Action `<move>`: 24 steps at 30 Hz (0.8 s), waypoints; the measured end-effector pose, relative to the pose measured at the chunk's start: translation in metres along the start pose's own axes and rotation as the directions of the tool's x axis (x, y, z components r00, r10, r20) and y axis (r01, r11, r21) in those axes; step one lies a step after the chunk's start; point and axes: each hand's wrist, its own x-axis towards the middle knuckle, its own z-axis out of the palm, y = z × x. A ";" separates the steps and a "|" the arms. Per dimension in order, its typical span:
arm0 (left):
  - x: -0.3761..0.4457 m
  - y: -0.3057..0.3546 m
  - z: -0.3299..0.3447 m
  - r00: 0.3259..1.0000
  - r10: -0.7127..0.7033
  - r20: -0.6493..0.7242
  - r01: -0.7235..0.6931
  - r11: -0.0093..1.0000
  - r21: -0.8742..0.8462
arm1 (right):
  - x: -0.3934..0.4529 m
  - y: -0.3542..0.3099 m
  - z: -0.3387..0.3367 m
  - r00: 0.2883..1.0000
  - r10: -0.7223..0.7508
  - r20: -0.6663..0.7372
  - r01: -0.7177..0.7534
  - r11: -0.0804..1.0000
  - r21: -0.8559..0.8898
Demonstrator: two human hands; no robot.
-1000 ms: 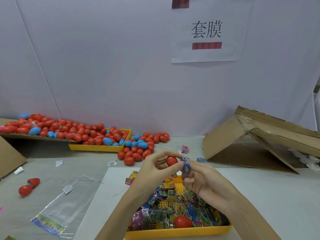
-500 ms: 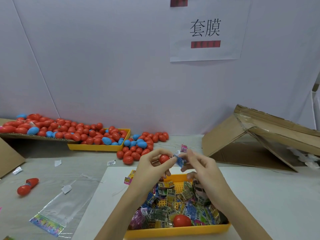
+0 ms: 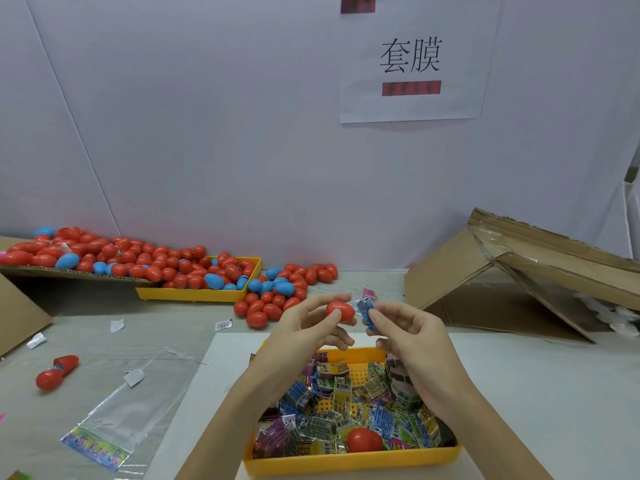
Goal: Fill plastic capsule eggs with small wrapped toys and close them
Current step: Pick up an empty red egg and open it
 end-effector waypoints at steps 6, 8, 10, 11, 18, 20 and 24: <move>-0.003 0.002 -0.001 0.997 0.082 0.001 -0.080 0.973 0.217 | 0.002 0.001 -0.001 1.000 -0.012 -0.003 0.013 0.999 0.043; -0.004 0.002 -0.002 0.995 0.098 0.002 -0.096 0.971 0.218 | 0.002 0.002 -0.001 1.000 -0.021 -0.003 0.021 0.998 0.053; -0.004 0.003 -0.002 0.994 0.111 0.001 -0.108 0.970 0.220 | 0.003 0.003 -0.002 1.000 -0.025 -0.003 0.026 0.998 0.050; -0.004 0.003 -0.001 0.993 0.116 0.001 -0.113 0.968 0.225 | 0.004 0.004 -0.002 1.000 -0.027 0.000 0.027 0.998 0.049; -0.001 0.002 0.000 0.997 0.077 -0.002 -0.077 0.988 0.131 | 0.003 0.003 -0.005 0.992 -0.111 0.055 0.115 0.990 -0.080; 0.000 0.001 0.001 0.997 0.083 -0.001 -0.082 0.982 0.172 | 0.004 0.002 -0.007 0.977 -0.179 0.119 0.203 0.952 -0.230; -0.003 -0.002 0.008 0.989 0.133 0.060 -0.146 0.930 0.337 | 0.004 0.003 -0.007 0.968 -0.204 0.149 0.242 0.919 -0.311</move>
